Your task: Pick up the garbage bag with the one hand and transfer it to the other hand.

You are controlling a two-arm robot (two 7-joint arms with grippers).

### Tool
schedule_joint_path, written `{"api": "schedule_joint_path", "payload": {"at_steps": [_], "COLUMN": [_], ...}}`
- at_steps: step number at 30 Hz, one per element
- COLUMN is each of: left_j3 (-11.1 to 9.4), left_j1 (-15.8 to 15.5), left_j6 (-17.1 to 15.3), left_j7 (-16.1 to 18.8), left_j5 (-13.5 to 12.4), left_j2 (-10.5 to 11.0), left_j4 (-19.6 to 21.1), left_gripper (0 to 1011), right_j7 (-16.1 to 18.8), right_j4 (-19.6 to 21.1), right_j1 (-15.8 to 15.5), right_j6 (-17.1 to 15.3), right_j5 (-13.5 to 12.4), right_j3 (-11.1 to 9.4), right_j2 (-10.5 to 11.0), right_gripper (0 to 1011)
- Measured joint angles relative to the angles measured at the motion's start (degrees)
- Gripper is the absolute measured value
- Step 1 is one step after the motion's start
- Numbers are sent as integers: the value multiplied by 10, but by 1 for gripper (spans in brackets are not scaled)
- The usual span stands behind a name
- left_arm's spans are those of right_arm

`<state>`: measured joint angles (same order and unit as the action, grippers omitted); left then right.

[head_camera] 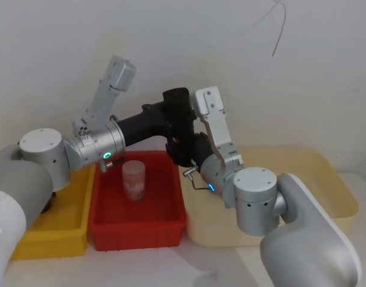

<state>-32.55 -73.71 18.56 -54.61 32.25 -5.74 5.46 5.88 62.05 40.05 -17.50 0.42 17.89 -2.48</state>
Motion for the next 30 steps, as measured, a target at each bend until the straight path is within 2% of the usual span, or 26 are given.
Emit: {"api": "schedule_joint_path", "payload": {"at_steps": [17, 22, 30], "left_j3": [0, 0, 0], "left_j1": [0, 0, 0], "left_j6": [0, 0, 0], "left_j7": [0, 0, 0], "left_j5": [0, 0, 0], "left_j2": [0, 0, 0], "left_j4": [0, 0, 0], "left_gripper": [999, 1001, 1001], "right_j7": [-3, -13, -35], "right_j4": [-3, -11, -15], "right_j1": [2, 7, 14], "right_j6": [2, 8, 23], "right_j5": [1, 3, 2], "right_j3": [-2, -9, -36], "right_j2": [-1, -4, -1], "right_gripper": [533, 533, 533]}}
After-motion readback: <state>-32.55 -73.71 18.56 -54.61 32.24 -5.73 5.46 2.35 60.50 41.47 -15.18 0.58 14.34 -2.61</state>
